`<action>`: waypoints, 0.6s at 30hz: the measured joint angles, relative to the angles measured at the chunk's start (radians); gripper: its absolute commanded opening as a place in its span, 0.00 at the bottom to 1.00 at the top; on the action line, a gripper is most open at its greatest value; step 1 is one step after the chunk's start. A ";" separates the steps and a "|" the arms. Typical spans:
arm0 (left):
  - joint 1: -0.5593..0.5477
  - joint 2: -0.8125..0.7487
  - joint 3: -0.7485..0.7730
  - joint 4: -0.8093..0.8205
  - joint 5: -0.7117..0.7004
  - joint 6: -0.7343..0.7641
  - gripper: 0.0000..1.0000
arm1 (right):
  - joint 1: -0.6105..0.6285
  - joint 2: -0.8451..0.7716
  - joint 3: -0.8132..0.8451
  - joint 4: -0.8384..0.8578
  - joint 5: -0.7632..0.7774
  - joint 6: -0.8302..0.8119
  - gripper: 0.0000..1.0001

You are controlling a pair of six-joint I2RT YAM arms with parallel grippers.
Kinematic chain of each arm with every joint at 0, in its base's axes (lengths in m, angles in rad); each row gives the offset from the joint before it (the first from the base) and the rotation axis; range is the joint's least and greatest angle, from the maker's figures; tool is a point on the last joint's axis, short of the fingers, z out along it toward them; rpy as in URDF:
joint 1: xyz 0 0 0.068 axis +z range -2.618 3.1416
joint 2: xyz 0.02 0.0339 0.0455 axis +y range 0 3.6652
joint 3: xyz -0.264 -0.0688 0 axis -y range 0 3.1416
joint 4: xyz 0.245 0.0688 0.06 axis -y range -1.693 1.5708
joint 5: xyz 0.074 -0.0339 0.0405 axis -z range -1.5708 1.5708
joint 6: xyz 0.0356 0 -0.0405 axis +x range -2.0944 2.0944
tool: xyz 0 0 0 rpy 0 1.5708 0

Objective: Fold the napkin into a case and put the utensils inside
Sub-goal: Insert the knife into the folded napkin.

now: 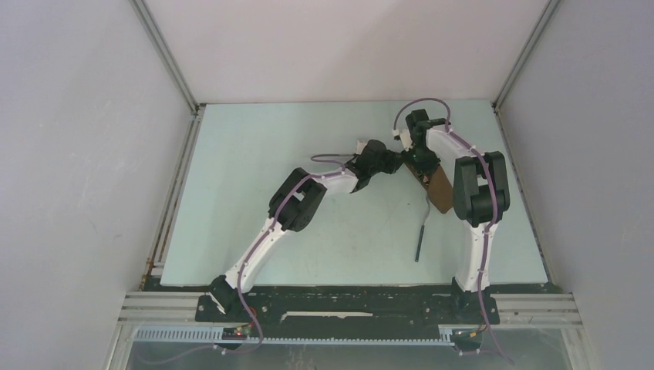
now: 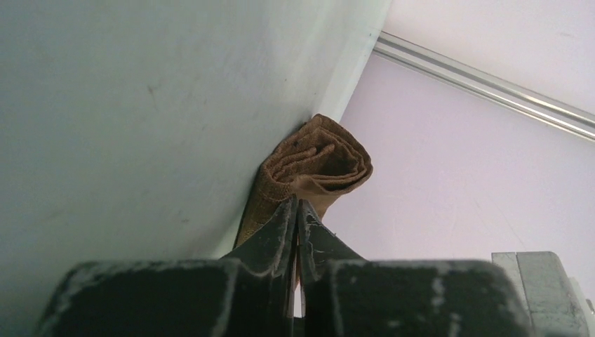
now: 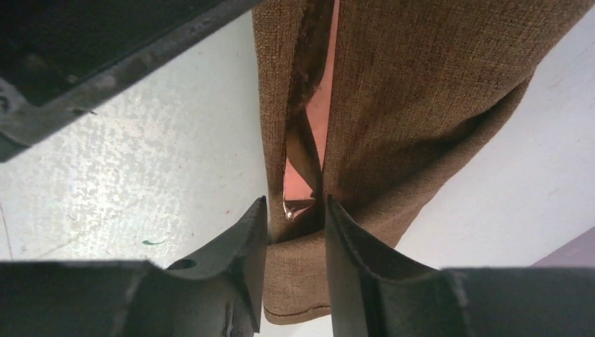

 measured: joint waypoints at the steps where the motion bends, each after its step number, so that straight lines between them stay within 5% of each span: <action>1: 0.002 -0.004 -0.013 0.016 0.005 0.007 0.20 | 0.000 0.000 0.000 0.001 -0.002 0.002 0.45; 6: 0.019 -0.068 -0.143 0.080 0.027 0.044 0.33 | 0.000 -0.022 0.000 0.002 -0.019 0.023 0.50; 14: 0.063 -0.238 -0.384 0.144 0.084 0.088 0.36 | 0.000 -0.239 -0.037 0.013 -0.051 0.153 0.60; 18: 0.075 -0.370 -0.513 0.177 0.121 0.120 0.38 | -0.012 -0.468 -0.179 0.048 -0.070 0.356 0.48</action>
